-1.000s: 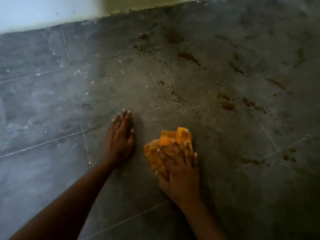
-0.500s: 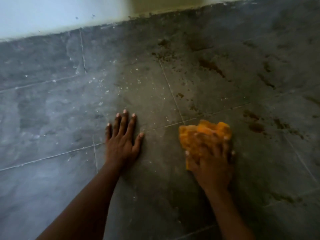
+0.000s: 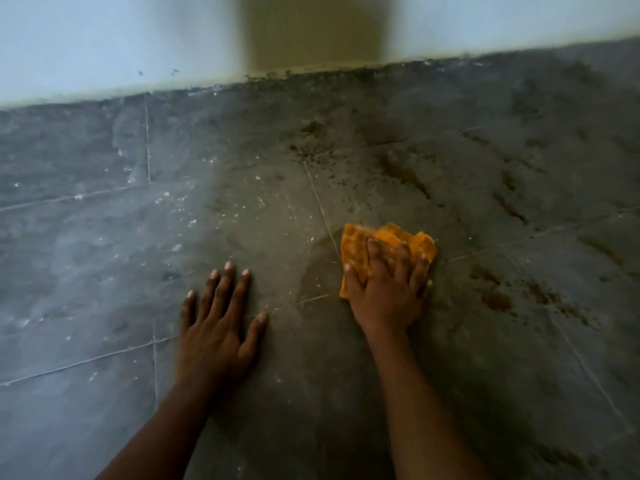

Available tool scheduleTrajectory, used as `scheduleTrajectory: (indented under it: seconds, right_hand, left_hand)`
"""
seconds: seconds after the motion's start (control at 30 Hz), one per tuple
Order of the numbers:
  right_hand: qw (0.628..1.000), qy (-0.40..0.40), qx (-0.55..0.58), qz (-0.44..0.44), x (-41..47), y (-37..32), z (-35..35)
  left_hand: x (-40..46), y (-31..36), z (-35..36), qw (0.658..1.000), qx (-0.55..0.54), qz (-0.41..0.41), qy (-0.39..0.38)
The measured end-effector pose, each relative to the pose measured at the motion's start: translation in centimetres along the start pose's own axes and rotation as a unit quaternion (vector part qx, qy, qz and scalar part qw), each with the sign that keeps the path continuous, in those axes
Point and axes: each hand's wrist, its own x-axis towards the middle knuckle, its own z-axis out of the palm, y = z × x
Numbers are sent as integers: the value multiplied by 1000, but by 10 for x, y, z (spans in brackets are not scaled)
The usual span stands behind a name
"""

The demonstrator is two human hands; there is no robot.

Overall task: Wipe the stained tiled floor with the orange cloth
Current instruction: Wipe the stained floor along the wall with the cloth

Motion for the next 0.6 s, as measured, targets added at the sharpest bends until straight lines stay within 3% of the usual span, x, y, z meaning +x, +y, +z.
scheduleTrajectory:
  seconds: [0.07, 0.13, 0.2, 0.23, 0.27, 0.33, 0.43, 0.5, 0.6]
  right_hand:
    - [999, -23, 2, 22, 28, -31, -1]
    - [993, 0, -9, -118, 17, -50, 7]
    - [962, 2, -34, -271, -11, -29, 13]
    - [954, -3, -45, -296, -19, -8, 12]
    - [959, 2, -53, -278, -19, 10, 11]
    - [987, 33, -59, -146, 9, 19, 4]
    - [1000, 7, -8, 21, 65, -36, 6]
    - [999, -2, -11, -30, 79, -73, 12]
    - [974, 8, -23, -223, 51, -83, 22]
  left_hand:
    - [3, 2, 1, 1000, 8, -2, -9]
    - [23, -3, -4, 1000, 5, -7, -16]
    - [63, -7, -11, 1000, 7, -7, -22]
    - [82, -6, -14, 1000, 10, -9, -25]
    - [96, -5, -16, 1000, 11, -9, -19]
    - [111, -4, -11, 1000, 18, -16, 9]
    - [113, -12, -2, 999, 24, -12, 31]
    - [115, -10, -2, 999, 22, -12, 42]
    - [114, -6, -7, 999, 17, -32, 35]
